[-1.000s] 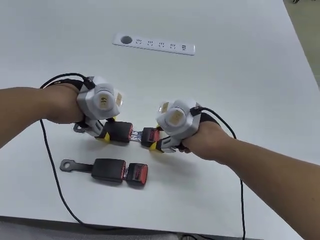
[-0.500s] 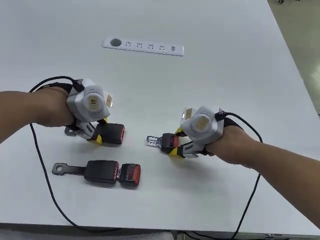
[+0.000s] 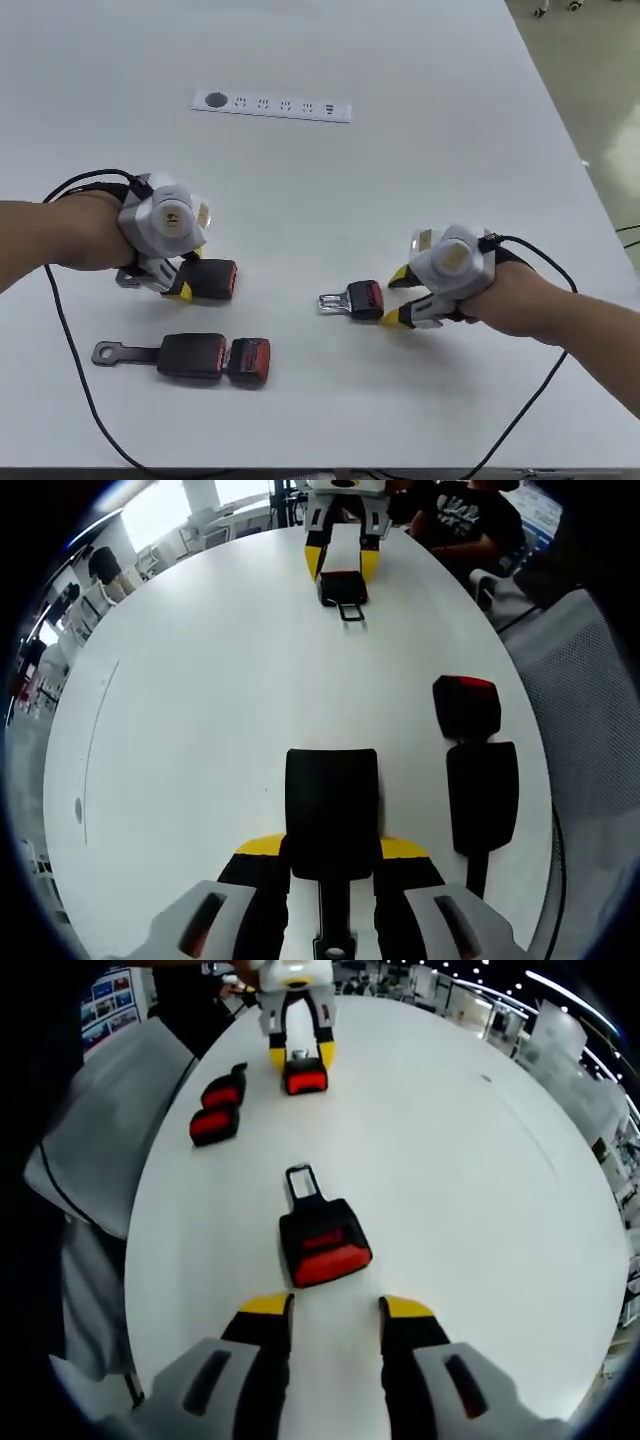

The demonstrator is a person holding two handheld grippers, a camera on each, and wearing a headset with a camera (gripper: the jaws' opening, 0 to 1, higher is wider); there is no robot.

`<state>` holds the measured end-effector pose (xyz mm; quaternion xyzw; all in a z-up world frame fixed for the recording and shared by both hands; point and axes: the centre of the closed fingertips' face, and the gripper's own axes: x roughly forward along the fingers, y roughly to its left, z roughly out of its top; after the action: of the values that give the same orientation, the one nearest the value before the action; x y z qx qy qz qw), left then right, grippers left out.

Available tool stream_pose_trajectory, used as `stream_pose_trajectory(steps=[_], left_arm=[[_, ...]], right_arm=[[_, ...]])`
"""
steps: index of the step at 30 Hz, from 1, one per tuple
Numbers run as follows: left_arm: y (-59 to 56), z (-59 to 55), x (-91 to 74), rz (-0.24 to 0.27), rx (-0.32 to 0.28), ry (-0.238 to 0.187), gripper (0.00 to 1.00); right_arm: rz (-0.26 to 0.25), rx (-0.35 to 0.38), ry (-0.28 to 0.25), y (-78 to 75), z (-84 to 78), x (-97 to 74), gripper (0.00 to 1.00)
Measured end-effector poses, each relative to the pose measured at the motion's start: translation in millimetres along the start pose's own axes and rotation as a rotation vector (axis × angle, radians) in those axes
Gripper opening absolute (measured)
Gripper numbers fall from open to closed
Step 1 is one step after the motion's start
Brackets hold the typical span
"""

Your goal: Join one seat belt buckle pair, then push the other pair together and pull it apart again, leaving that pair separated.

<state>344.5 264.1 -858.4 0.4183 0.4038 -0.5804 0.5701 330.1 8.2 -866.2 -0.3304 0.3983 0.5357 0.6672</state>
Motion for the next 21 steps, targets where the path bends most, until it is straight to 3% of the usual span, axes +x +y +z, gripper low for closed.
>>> stream_pose_trajectory(steps=[15, 21], left_arm=[[1.2, 0.0, -0.1, 0.016, -0.033, 0.014, 0.33], [3.8, -5.6, -9.3, 0.071, -0.047, -0.013, 0.44]], right_arm=[[-0.018, 0.035, 0.015, -1.2, -4.2, -1.6, 0.38], [-0.052, 0.070, 0.001, 1.6, -3.5, -4.5, 0.50]])
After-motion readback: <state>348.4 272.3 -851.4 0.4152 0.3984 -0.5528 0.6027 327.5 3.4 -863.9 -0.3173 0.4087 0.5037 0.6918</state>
